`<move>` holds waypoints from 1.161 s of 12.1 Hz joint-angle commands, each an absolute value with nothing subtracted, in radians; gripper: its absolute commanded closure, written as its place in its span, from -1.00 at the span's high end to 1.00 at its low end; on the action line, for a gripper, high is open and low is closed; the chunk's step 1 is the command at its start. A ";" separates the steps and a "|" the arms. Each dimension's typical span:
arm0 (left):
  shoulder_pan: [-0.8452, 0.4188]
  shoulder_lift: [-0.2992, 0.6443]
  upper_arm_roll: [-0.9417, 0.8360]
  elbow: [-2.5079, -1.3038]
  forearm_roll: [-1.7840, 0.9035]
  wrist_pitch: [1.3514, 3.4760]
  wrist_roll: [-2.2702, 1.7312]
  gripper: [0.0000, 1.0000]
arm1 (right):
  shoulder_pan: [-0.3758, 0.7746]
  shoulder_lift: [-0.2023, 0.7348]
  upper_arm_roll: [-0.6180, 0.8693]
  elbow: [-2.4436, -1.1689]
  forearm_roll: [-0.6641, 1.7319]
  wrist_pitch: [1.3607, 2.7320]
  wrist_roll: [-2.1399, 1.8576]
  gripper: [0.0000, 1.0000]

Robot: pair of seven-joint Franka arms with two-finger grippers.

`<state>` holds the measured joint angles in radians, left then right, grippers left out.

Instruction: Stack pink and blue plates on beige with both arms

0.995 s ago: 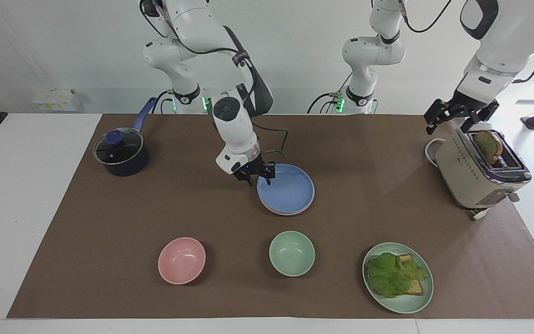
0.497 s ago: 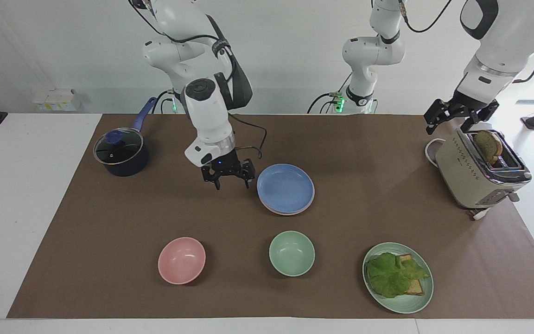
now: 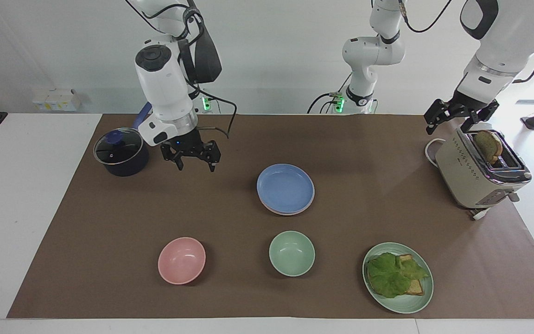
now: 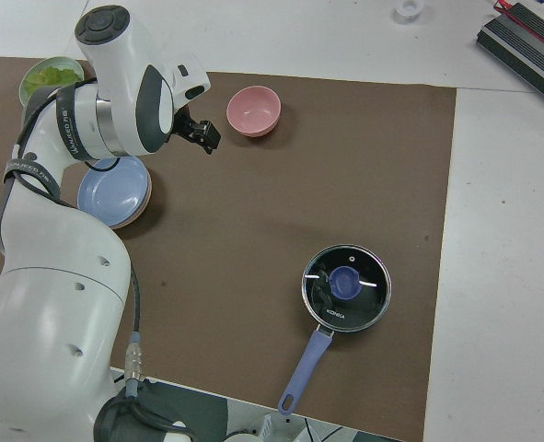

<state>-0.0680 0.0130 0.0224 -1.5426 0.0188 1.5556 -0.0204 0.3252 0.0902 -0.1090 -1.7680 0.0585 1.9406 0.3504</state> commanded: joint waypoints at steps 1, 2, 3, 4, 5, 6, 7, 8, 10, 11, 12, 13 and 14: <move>-0.061 0.005 0.017 -1.540 0.025 1.542 -0.015 1.00 | 0.263 0.042 -0.100 -1.769 0.038 1.864 0.292 1.00; -0.061 0.005 0.017 -1.540 0.025 1.542 -0.015 1.00 | 0.240 0.028 -0.100 -1.769 0.038 1.839 0.264 1.00; -0.061 0.005 0.017 -1.540 0.025 1.542 -0.015 1.00 | 0.215 0.017 -0.100 -1.769 0.038 1.818 0.243 1.00; -0.061 0.005 0.017 -1.540 0.025 1.542 -0.015 1.00 | 0.189 0.005 -0.100 -1.770 0.038 1.797 0.217 1.00; -0.061 0.003 0.017 -1.540 0.025 1.542 -0.015 1.00 | 0.161 -0.005 -0.100 -1.770 0.038 1.778 0.184 1.00; -0.061 0.005 0.017 -1.540 0.025 1.542 -0.015 1.00 | 0.134 -0.015 -0.100 -1.772 0.038 1.760 0.157 1.00; -0.061 0.005 0.017 -1.540 0.025 1.542 -0.015 1.00 | 0.111 -0.021 -0.100 -1.772 0.038 1.744 0.134 1.00; -0.061 0.005 0.017 -1.540 0.025 1.542 -0.015 1.00 | 0.092 -0.035 -0.100 -1.772 0.037 1.738 0.112 1.00; -0.061 0.005 0.017 -1.540 0.025 1.542 -0.015 1.00 | 0.054 -0.051 -0.100 -1.772 0.018 1.706 0.071 1.00; -0.061 0.005 0.017 -1.540 0.025 1.542 -0.015 1.00 | 0.035 -0.054 -0.100 -1.775 0.018 1.691 0.046 1.00; -0.061 0.005 0.017 -1.540 0.025 1.542 -0.015 1.00 | 0.028 -0.060 -0.101 -1.770 0.011 1.687 0.031 1.00; -0.061 0.005 0.017 -1.540 0.025 1.542 -0.015 1.00 | 0.028 -0.066 -0.103 -1.763 -0.012 1.686 0.028 1.00; -0.061 0.005 0.017 -1.540 0.025 1.542 -0.015 1.00 | 0.032 -0.072 -0.100 -1.744 -0.035 1.681 0.029 1.00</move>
<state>-0.0680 0.0130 0.0224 -1.5426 0.0188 1.5556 -0.0204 0.0381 -0.0508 -0.1125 -1.7611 0.0066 1.7022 0.0478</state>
